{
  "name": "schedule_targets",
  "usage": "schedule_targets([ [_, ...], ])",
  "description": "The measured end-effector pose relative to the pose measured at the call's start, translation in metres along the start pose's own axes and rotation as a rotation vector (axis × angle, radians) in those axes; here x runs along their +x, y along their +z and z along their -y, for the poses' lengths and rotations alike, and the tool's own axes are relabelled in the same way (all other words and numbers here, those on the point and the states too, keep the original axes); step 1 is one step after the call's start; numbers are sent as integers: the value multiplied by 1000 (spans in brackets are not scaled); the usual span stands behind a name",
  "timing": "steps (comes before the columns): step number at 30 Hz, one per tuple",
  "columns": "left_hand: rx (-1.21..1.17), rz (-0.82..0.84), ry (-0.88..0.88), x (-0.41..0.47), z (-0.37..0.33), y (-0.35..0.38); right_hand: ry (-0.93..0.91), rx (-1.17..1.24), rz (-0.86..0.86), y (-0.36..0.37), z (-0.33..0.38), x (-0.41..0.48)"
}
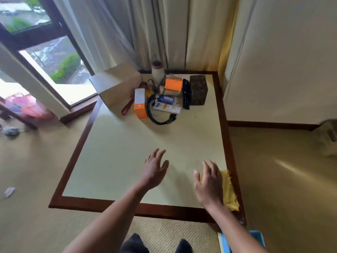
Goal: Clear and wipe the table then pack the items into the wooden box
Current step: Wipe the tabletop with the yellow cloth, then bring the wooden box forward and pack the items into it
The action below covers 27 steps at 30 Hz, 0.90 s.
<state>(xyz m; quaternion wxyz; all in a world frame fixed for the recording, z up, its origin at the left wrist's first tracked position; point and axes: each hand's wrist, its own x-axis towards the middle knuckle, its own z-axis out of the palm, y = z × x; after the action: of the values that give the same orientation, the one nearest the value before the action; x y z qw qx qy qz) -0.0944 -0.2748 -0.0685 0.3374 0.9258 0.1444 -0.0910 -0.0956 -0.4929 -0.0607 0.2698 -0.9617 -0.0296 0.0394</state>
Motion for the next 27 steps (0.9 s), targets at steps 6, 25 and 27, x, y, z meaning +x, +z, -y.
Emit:
schedule_targets([
  [6,-520,-257,-122,10,8,-101,-147,207,23,-10,105,59],
  [25,-781,-427,-499,256,124,-332,-156,203,33,111,409,340],
  [27,-741,-420,-563,279,136,-337,-108,77,11,122,418,377],
])
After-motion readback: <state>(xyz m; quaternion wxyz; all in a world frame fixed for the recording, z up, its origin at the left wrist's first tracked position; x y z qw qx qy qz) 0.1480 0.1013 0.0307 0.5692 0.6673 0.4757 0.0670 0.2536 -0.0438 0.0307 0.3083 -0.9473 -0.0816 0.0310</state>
